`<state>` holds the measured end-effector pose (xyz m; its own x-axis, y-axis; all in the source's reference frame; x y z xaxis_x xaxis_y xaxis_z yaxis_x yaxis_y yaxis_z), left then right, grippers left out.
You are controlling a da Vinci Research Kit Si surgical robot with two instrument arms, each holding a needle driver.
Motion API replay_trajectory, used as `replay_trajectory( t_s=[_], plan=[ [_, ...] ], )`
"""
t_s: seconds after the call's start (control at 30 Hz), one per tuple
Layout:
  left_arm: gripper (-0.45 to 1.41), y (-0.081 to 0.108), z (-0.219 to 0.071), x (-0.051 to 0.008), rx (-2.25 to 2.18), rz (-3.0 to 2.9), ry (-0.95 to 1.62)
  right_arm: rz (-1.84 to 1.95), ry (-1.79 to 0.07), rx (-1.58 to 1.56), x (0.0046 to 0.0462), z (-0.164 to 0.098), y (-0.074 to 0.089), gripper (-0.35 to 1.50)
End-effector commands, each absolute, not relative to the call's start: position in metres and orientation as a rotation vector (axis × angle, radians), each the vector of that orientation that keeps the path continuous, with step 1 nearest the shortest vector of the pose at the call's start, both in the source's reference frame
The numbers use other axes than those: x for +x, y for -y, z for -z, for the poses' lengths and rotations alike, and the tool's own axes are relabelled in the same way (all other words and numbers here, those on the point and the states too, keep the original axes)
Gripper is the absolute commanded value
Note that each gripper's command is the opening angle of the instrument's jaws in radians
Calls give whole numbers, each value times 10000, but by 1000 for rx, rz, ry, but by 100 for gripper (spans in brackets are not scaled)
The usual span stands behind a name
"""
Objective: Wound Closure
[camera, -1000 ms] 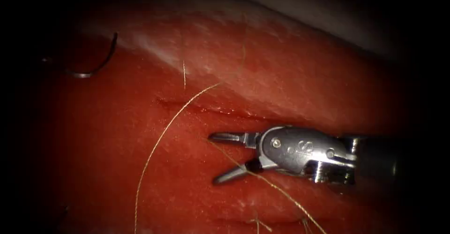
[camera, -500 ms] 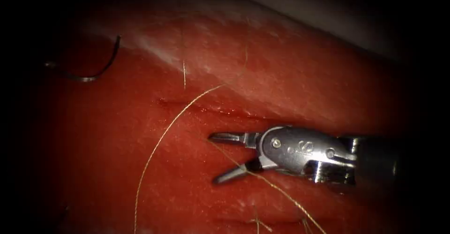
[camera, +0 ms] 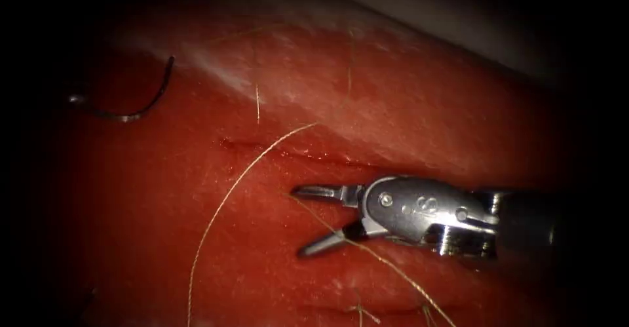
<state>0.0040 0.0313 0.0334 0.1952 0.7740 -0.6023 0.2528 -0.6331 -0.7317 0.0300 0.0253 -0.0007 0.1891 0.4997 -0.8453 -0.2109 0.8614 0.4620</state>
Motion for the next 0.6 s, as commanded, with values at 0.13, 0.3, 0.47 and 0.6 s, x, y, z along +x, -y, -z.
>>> replay_trajectory(
  t_s=[0.13, 0.3, 0.47, 0.6],
  plan=[
    [-35, -309, -341, 33, -1997, -1445, 959, -506, -1292, 265, 308, 3, -254, 146],
    [-35, -307, -341, 32, -1998, -1446, 959, -506, -1292, 265, 308, 3, -254, 146],
    [-35, -306, -340, 30, -2001, -1447, 966, -506, -1292, 265, 308, 3, -254, 146],
    [-35, -306, -341, 32, -2002, -1447, 968, -502, -1283, 261, 310, 3, -255, 142]
  ],
)
